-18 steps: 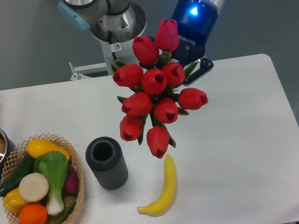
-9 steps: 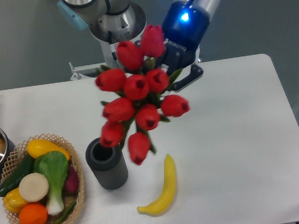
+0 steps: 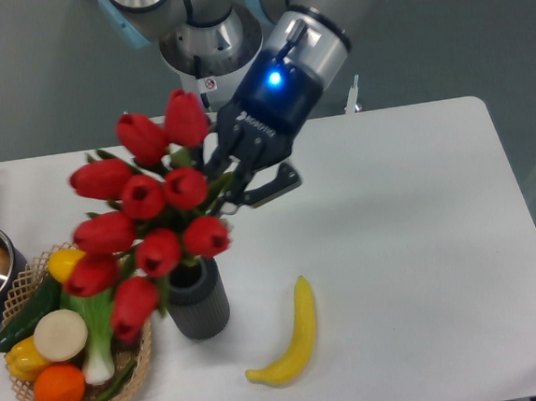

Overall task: Insert the flowers into the vase
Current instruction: 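Swing the tulips over the vase and align stems above its opening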

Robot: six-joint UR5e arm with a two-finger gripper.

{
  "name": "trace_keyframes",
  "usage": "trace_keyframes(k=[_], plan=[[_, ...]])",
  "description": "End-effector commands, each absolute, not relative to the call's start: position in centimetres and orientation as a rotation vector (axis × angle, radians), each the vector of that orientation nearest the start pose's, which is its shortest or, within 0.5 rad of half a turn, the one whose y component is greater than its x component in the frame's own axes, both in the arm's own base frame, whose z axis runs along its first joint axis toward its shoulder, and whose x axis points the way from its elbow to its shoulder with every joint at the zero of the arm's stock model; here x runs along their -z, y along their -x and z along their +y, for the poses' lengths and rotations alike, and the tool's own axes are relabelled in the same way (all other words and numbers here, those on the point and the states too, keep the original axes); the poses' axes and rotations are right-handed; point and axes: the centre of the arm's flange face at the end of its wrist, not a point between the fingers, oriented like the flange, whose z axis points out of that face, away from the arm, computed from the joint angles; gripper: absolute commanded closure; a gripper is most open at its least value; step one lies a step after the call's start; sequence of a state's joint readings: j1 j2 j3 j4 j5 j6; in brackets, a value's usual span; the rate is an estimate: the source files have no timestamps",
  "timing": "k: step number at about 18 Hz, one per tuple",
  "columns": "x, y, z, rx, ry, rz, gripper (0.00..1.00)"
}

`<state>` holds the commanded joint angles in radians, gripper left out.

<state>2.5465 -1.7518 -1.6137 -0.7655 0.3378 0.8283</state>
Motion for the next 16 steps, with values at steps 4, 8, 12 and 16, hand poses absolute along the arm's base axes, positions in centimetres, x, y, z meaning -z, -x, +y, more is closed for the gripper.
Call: trace_keyframes(k=[4,8,12,16], plan=[[-51.0,33.1,50.7,0.469,1.791,0.257,0.73],[-50.3,32.7,50.9,0.525,1.751,0.262,0.74],[-49.5,33.6,50.8,0.475,1.73,0.317,0.75],[-47.5,33.7,50.9,0.464,1.693,0.367,0.75]])
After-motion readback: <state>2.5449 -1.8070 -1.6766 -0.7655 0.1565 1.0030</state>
